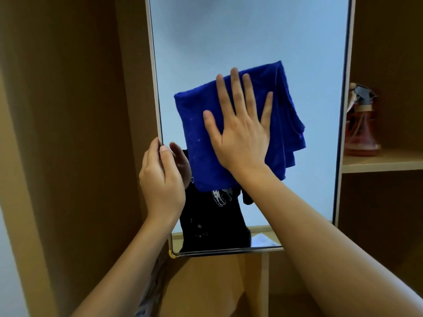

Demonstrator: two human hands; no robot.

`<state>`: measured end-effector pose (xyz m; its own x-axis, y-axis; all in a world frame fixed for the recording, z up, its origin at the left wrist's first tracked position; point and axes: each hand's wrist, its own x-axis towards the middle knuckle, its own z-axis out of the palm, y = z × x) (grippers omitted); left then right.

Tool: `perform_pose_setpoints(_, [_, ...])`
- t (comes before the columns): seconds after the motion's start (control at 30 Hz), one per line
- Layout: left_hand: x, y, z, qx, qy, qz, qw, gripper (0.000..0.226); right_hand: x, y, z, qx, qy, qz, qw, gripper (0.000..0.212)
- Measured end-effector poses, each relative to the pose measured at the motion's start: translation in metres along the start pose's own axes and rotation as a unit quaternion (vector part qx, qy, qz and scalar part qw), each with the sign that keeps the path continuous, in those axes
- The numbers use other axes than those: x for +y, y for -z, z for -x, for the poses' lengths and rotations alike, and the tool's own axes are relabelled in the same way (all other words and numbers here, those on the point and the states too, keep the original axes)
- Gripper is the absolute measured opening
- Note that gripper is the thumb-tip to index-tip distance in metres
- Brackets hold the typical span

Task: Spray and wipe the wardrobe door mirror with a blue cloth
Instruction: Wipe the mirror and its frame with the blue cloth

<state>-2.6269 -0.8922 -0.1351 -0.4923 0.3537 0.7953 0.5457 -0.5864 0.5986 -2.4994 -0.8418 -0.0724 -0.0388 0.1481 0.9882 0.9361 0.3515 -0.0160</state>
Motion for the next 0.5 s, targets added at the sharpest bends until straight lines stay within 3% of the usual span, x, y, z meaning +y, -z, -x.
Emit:
perform_pose_setpoints(0.27, [-0.001,0.001,-0.002,-0.009,-0.007,-0.006,1.0,0.042,-0.023,-0.009,0.004,0.019,-0.045,0.013,0.999,0.063])
perform_pose_setpoints(0.5, [0.001,-0.003,-0.007,0.006,-0.005,0.064,0.998,0.04,-0.047,-0.015,0.028,-0.019,0.019,0.009,1.0,0.065])
